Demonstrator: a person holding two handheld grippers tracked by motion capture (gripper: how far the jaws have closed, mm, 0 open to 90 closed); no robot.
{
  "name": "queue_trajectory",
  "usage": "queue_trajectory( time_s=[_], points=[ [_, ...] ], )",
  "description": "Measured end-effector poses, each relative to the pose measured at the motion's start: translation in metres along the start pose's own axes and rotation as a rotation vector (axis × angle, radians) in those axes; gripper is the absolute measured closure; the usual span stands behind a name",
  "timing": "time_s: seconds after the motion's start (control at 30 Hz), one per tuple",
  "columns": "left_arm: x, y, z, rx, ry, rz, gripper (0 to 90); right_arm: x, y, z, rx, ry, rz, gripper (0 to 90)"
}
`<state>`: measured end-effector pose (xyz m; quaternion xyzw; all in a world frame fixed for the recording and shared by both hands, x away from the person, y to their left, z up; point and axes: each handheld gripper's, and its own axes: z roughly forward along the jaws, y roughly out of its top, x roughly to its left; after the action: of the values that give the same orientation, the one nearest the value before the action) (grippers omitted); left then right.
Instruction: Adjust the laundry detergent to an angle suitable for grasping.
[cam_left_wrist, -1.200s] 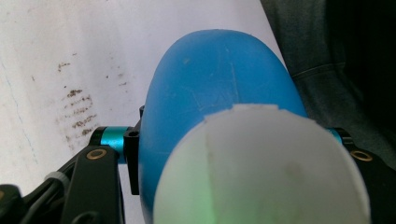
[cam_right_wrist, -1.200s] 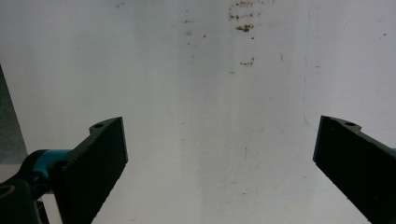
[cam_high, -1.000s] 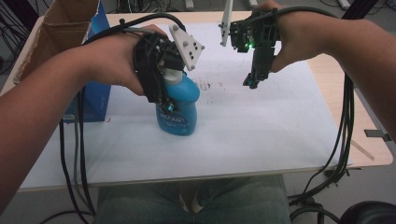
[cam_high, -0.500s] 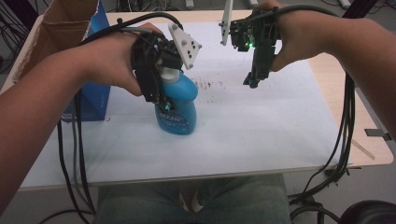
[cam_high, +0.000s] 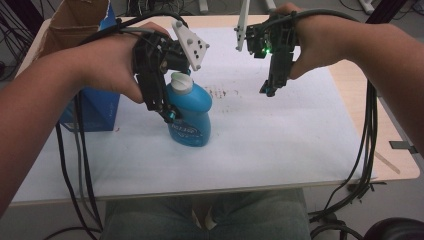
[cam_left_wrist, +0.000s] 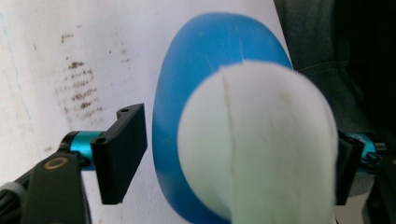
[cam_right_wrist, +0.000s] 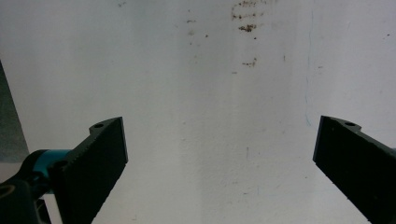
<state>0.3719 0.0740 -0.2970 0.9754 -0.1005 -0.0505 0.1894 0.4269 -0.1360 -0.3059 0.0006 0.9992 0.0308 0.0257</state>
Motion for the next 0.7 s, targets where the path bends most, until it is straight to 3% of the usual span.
queue_trajectory(
  time_s=[0.2,0.37,0.57,0.7],
  points=[
    [-0.003,-0.001,-0.011,0.025,0.017,-0.015,18.4,-0.001,0.002,-0.003,-0.004,-0.003,-0.002,2.1],
    [-0.007,-0.003,-0.021,0.087,0.020,-0.033,14.9,-0.002,0.006,-0.006,-0.004,-0.006,-0.007,2.1],
    [-0.007,-0.009,-0.032,0.164,0.024,-0.086,9.6,-0.004,0.011,-0.007,-0.004,-0.002,-0.011,2.1],
    [-0.006,-0.013,-0.038,0.184,0.032,-0.114,7.9,-0.005,0.013,-0.007,-0.002,0.000,-0.014,2.1]
  ],
)
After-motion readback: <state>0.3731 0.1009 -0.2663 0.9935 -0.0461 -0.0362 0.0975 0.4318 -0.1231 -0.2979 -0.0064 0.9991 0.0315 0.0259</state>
